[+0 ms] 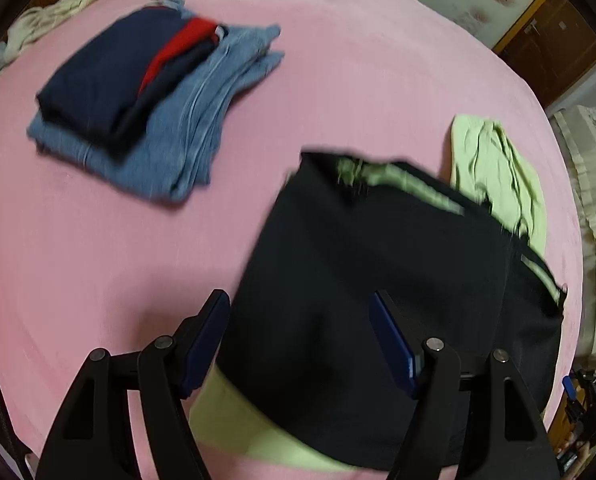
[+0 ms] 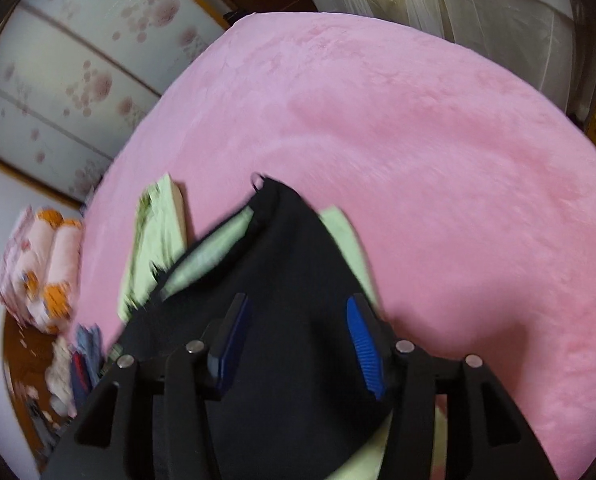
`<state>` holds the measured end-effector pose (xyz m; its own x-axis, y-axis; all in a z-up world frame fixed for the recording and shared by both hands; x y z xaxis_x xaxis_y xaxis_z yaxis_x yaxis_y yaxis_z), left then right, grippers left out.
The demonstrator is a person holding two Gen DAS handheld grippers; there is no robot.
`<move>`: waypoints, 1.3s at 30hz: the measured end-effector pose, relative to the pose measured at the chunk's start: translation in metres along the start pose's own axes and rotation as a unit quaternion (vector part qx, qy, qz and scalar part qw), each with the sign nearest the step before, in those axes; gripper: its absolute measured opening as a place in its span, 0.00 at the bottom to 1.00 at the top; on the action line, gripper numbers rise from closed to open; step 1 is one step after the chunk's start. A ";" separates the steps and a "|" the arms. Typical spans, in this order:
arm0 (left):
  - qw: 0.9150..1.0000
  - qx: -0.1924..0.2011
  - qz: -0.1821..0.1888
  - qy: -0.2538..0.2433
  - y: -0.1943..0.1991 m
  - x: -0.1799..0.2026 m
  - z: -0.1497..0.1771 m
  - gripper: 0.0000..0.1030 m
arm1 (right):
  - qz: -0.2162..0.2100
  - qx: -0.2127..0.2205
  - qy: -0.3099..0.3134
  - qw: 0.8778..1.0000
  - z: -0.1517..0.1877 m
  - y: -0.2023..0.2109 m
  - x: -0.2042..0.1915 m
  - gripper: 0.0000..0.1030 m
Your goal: Fold large clothes
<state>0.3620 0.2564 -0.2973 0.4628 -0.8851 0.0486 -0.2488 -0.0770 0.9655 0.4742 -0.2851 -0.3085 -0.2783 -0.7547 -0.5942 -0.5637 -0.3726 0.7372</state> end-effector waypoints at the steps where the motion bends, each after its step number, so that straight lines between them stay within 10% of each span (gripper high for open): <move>1: 1.000 -0.007 -0.003 -0.001 -0.002 -0.004 0.009 0.68 | 0.014 -0.001 0.009 1.000 0.008 0.004 0.006 0.49; 17: 0.996 -0.012 -0.037 -0.074 -0.018 -0.020 0.086 0.64 | 0.093 -0.031 0.136 0.986 0.074 0.018 0.038 0.49; 22: 0.996 -0.023 -0.037 -0.079 -0.024 -0.019 0.086 0.27 | 0.067 -0.073 0.090 0.991 0.073 0.003 0.046 0.48; 27: 0.998 -0.020 -0.029 -0.059 -0.021 -0.029 0.087 0.13 | 0.059 -0.075 0.079 0.992 0.077 0.007 0.042 0.13; 35: 0.996 -0.027 -0.033 -0.080 -0.022 -0.037 0.109 0.13 | 0.086 -0.117 0.065 0.987 0.116 0.020 0.063 0.08; 39: 0.994 0.000 -0.073 -0.082 -0.014 -0.043 0.109 0.35 | 0.092 -0.094 0.062 0.989 0.117 0.026 0.063 0.11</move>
<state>0.2532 0.2455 -0.3411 0.3490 -0.9273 -0.1353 -0.1884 -0.2109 0.9592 0.3514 -0.2790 -0.3640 -0.2591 -0.8754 -0.4082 -0.3545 -0.3070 0.8832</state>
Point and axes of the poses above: each gripper's, at about its wrist camera, not at the fingertips, and y roughly against the way its jaws point, x to its right, z to its underside, the point moved 10 cm from there along -y, roughly the way its jaws point, and after that the axes turned 9 degrees about -z, right-handed, at the moved point
